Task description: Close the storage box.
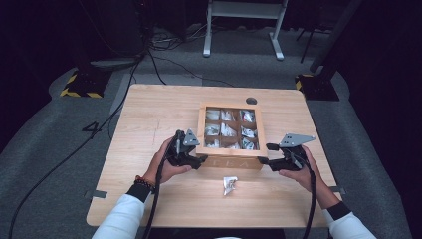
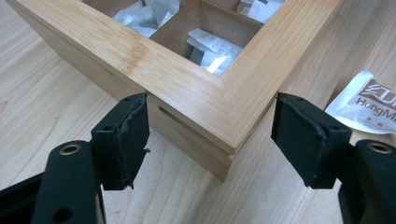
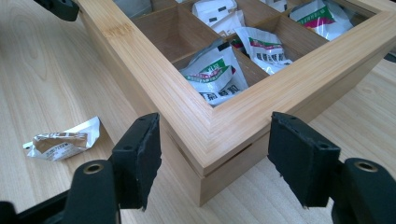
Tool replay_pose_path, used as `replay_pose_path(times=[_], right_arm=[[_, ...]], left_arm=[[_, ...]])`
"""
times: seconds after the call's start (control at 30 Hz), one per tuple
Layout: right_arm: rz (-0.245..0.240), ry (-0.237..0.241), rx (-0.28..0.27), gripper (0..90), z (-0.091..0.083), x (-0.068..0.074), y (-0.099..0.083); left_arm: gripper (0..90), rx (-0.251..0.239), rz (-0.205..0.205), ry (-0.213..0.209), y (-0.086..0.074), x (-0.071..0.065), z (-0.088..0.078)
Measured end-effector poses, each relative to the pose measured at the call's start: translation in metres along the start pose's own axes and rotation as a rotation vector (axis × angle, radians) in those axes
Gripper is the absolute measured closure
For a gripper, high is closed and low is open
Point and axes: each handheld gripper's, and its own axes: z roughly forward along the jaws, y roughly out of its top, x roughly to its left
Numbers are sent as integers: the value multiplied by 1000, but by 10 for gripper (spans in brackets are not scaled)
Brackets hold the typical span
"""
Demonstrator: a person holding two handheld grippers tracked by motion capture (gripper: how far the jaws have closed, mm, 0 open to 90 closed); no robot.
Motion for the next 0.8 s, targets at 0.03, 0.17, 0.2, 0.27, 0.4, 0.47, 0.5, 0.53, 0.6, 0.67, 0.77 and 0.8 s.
replay_pose_path(times=[0.03, 0.17, 0.2, 0.27, 0.4, 0.47, 0.5, 0.53, 0.6, 0.67, 0.77, 0.8], right_arm=[[-10, -7, 4, 346, 0, 1, 0], [-33, -14, 14, 331, -2, 3, 2], [-41, -15, 15, 328, -2, 3, 2], [-58, -21, 20, 327, -3, 4, 3], [-74, -31, 21, 322, -6, 6, 5], [-81, -38, 21, 320, -8, 6, 6], [-86, -42, 23, 319, -9, 7, 7], [-90, -44, 23, 316, -9, 7, 7], [-95, -49, 25, 314, -11, 8, 7], [-100, -52, 24, 314, -13, 8, 6], [-99, -64, 15, 313, -17, 8, 6], [-100, -66, 12, 313, -19, 8, 5]], left_arm=[[283, 0, 2, 4, 0, 0, -1], [281, 2, 6, 15, 0, 0, -6], [281, 2, 4, 17, -1, 0, -7], [280, 1, 6, 23, -1, 0, -9], [277, 0, 7, 26, -2, 0, -14], [271, -2, 12, 35, -2, -1, -17], [268, -3, 12, 41, -2, -1, -19], [262, -4, 15, 44, -2, -2, -20], [248, -4, 12, 50, -2, -2, -23], [232, 4, 3, 51, -3, -1, -25], [208, 2, 5, 69, -5, -2, -28], [200, 3, 1, 71, -6, -2, -30]])
